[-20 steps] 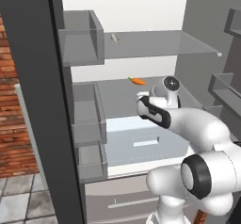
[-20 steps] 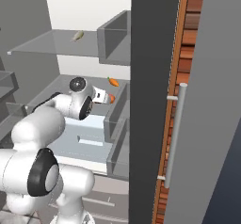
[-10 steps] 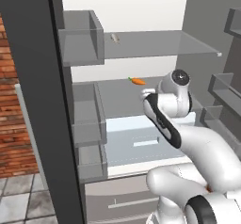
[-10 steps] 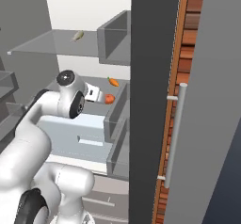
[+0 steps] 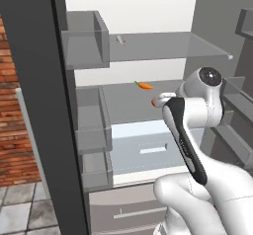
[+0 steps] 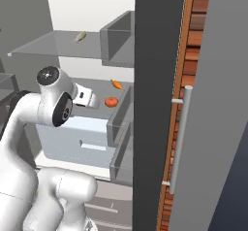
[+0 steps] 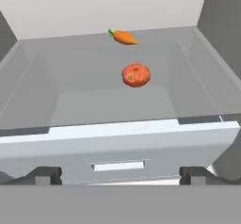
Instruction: Transport the steak and squash to the fridge. Place the steak on the rack containing meat and place the squash on the rack containing the vegetable, ensuring meats and vegetables are on different racks.
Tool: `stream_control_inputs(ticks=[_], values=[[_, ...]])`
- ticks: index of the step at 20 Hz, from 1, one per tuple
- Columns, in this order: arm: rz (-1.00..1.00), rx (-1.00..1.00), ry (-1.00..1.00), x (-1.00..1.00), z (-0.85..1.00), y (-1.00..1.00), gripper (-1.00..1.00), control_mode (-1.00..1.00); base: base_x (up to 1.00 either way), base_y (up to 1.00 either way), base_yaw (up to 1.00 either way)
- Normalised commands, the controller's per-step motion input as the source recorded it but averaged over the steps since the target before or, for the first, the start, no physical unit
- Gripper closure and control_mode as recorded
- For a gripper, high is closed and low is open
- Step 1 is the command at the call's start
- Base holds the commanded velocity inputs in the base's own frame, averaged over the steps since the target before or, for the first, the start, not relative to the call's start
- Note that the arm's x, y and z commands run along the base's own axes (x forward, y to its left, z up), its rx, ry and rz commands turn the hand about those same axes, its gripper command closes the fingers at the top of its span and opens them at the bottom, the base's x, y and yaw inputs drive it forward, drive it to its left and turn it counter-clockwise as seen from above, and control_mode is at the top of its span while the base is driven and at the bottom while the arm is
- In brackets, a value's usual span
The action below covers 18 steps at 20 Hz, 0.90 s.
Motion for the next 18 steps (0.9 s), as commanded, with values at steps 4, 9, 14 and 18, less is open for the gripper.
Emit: stream_control_inputs(ticks=[4, 9, 14, 18], values=[[0.0, 0.0, 0.0, -1.0, 0.34, 0.0, -1.0, -1.0, 0.0, 0.0, 0.0], [-0.02, 0.0, 0.0, -0.92, 0.54, 0.0, -1.0, -1.0, 0.0, 0.0, 0.0], [-0.03, 0.0, 0.0, -0.68, 0.83, 0.0, -1.0, -1.0, 0.0, 0.0, 0.0], [-0.06, 0.0, 0.04, -0.56, 0.78, 0.0, -1.0, -1.0, 0.0, 0.0, 0.0]])
